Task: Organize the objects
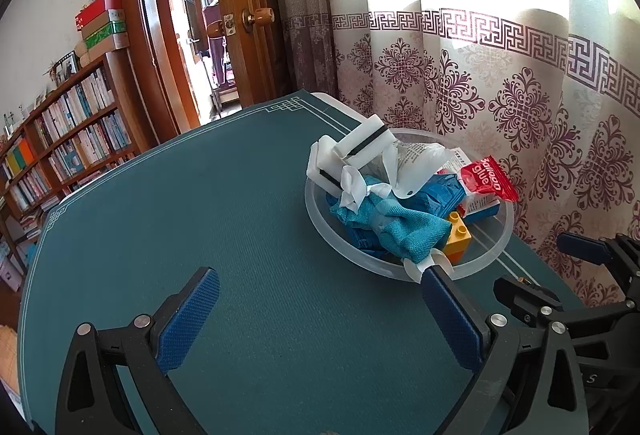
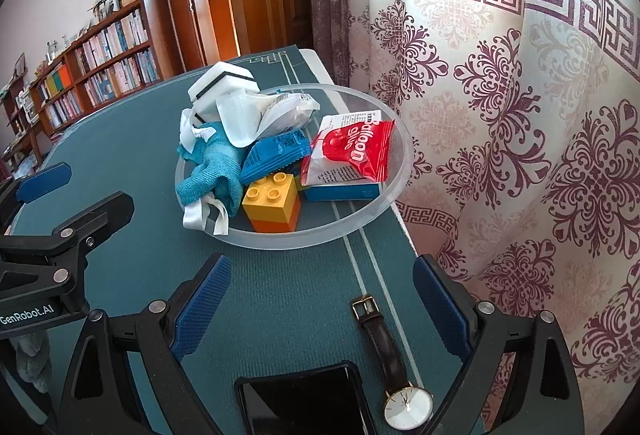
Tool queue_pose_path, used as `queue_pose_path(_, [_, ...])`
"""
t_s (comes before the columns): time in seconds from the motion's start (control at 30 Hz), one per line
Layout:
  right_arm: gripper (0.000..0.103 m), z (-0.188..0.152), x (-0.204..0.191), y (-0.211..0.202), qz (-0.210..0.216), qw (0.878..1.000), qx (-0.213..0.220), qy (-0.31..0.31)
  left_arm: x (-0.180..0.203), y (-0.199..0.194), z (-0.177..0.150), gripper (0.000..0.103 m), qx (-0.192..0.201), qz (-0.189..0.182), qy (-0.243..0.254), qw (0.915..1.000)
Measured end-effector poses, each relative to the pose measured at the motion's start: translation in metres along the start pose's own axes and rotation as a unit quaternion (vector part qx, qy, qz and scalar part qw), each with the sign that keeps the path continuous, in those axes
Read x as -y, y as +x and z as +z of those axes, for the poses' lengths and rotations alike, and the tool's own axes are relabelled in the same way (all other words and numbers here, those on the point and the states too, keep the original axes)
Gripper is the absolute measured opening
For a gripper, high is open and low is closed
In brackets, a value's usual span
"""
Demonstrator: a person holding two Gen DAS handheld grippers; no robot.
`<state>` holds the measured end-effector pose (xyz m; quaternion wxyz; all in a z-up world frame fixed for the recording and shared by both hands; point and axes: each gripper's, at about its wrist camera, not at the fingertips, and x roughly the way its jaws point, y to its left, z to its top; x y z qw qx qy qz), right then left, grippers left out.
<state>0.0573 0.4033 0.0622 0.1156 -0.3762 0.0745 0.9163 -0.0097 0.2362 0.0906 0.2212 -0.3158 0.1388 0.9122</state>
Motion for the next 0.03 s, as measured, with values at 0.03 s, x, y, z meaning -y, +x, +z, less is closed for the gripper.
queue_pose_path(0.03, [0.093,-0.0008,-0.0009,-0.0006,0.001,1.0,-0.001,0.001,-0.0008,-0.0003,-0.0001,0.103,-0.001,0.0,-0.001,1.0])
